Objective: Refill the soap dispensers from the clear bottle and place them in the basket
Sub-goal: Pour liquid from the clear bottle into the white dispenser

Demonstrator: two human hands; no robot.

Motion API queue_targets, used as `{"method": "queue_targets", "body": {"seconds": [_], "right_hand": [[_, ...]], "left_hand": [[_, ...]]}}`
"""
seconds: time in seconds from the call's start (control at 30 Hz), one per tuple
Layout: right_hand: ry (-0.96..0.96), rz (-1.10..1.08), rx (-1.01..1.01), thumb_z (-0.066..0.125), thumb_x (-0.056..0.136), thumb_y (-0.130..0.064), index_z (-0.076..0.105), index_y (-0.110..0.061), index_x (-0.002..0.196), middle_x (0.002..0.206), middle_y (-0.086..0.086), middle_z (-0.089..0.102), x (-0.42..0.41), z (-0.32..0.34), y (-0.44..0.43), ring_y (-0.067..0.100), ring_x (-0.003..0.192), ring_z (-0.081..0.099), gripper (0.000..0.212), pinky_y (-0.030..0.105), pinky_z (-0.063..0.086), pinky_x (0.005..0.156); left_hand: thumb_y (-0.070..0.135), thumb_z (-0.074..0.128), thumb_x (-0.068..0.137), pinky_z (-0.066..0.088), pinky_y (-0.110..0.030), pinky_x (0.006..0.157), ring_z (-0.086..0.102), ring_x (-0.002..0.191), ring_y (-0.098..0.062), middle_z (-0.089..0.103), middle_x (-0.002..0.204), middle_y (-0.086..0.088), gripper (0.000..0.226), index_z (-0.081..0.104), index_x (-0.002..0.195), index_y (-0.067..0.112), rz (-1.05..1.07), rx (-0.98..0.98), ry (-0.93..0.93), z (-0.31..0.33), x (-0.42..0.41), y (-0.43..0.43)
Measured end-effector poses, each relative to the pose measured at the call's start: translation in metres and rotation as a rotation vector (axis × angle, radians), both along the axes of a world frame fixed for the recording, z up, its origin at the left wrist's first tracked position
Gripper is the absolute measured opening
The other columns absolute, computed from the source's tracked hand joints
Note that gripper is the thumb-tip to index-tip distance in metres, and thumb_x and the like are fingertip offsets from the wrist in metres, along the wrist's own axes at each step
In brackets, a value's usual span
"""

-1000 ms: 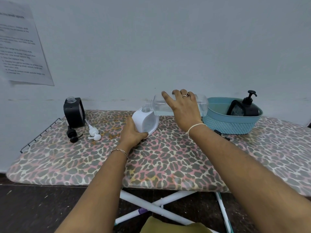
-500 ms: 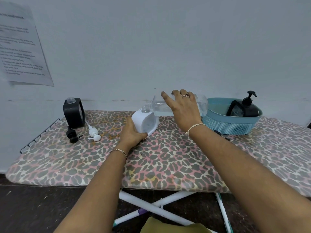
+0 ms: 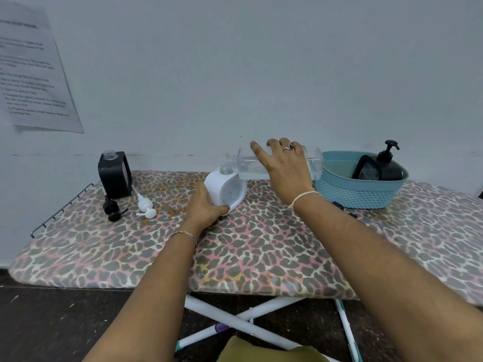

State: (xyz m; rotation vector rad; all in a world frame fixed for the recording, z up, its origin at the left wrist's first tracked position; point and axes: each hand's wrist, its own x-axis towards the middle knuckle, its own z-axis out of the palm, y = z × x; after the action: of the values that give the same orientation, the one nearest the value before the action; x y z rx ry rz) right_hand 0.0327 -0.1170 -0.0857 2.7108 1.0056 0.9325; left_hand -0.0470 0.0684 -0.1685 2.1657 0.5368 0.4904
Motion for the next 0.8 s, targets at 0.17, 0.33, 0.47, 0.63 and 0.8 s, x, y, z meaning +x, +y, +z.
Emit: {"method": "queue_targets", "body": {"seconds": [0.17,0.33,0.47,0.63,0.8], "right_hand": [[0.004,0.0,0.0,0.065,0.069,0.007,0.029,-0.023,0.146,0.131,0.015,0.048,0.0003,0.0,-0.0002,0.033,0.117,0.045,0.089,0.044,0.033,0.099],[0.009,0.008,0.0,0.063,0.069,0.007,0.028,-0.023,0.146,0.132,0.015,0.046,0.0008,0.0004,-0.0002,0.033,0.118,0.043,0.09,0.044,0.032,0.099],[0.012,0.007,-0.01,0.064,0.07,0.005,0.026,-0.023,0.147,0.133,0.015,0.045,0.0003,0.0015,-0.0008,0.033,0.12,0.042,0.09,0.044,0.031,0.1],[0.013,0.003,-0.016,0.065,0.07,0.005,0.025,-0.023,0.147,0.134,0.015,0.044,-0.0004,0.002,-0.0006,0.033,0.12,0.041,0.091,0.044,0.031,0.1],[0.008,0.002,-0.018,0.065,0.07,0.006,0.026,-0.023,0.147,0.133,0.016,0.045,0.0002,0.0018,-0.0001,0.034,0.119,0.042,0.091,0.045,0.032,0.1]], "left_hand": [[0.02,0.083,0.065,0.052,-0.046,0.082,0.056,0.101,-0.026,0.053,0.117,-0.002,0.084,0.032,0.132,0.021,-0.002,0.003,-0.006,-0.0012,-0.001,0.0007],[0.021,0.083,0.064,0.052,-0.046,0.08,0.057,0.099,-0.026,0.054,0.117,-0.003,0.083,0.032,0.13,0.02,-0.008,0.007,-0.008,-0.0017,-0.0013,0.0011],[0.022,0.083,0.064,0.053,-0.046,0.08,0.058,0.098,-0.026,0.054,0.117,-0.002,0.085,0.032,0.131,0.022,-0.009,0.004,-0.003,-0.0014,-0.0012,0.0014],[0.021,0.083,0.064,0.053,-0.047,0.081,0.058,0.099,-0.026,0.053,0.116,0.0,0.087,0.031,0.133,0.023,-0.012,0.003,-0.008,-0.0014,-0.0006,0.0012],[0.02,0.083,0.065,0.052,-0.046,0.083,0.057,0.101,-0.026,0.053,0.119,-0.002,0.088,0.03,0.135,0.023,-0.012,0.006,-0.007,-0.0016,-0.0005,0.0014]]}}
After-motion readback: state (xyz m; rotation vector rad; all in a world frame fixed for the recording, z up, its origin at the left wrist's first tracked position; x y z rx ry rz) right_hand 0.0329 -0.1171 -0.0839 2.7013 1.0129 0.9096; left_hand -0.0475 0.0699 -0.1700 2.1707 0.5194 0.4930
